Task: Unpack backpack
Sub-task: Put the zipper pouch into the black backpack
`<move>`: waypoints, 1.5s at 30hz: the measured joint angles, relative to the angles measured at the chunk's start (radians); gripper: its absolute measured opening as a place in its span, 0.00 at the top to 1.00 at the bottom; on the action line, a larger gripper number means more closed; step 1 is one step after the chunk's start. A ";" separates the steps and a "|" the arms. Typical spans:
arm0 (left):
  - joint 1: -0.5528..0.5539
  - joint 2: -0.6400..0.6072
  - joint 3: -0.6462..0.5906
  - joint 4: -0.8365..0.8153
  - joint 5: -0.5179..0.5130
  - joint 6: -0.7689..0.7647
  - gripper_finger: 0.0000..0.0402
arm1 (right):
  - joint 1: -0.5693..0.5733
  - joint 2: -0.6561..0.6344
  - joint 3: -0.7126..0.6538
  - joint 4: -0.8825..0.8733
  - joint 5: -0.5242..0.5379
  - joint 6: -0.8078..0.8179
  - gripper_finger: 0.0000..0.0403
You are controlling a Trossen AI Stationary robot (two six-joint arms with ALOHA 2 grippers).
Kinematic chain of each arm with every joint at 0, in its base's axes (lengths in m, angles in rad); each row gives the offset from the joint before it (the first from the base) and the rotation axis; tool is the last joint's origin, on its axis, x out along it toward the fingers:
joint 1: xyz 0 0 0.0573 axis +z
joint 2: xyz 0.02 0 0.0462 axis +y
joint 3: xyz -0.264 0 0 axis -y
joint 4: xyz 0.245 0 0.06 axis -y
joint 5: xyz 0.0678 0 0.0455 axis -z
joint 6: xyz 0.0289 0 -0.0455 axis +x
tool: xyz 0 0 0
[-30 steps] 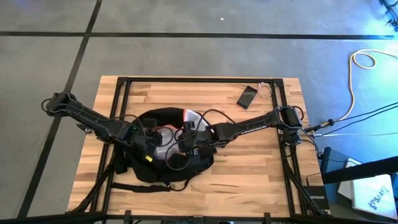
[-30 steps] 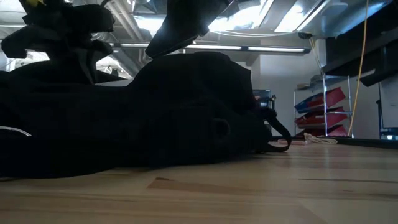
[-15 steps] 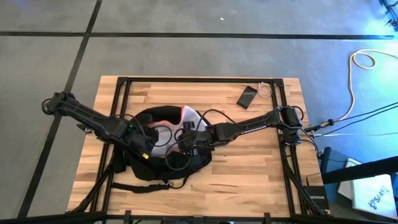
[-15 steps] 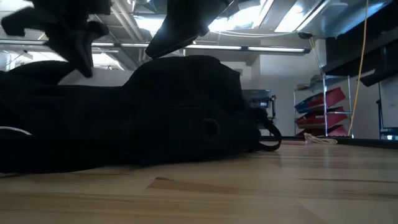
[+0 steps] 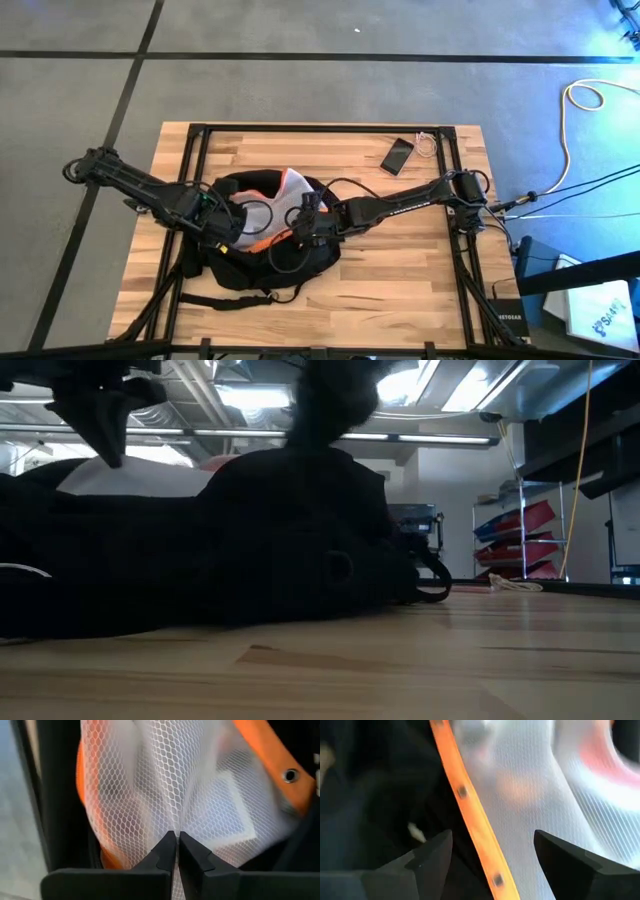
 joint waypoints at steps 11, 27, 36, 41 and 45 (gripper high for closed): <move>-0.068 -0.001 0.000 0.004 0.165 0.026 1.00 | 0.001 -0.002 -0.001 -0.086 -0.313 0.098 0.34; -0.071 -0.001 -0.004 0.261 0.242 0.081 0.79 | 0.008 -0.003 0.000 -0.187 -0.285 0.150 0.34; -0.070 -0.001 -0.092 0.586 0.169 0.162 0.56 | -0.013 -0.080 0.000 -0.189 0.115 0.145 0.34; -0.043 0.017 -0.267 0.951 0.085 0.197 0.54 | -0.051 -0.096 0.001 -0.264 0.340 0.148 0.34; 0.001 0.054 -0.395 1.230 0.021 0.185 0.54 | -0.100 -0.080 0.001 -0.291 0.270 0.183 0.34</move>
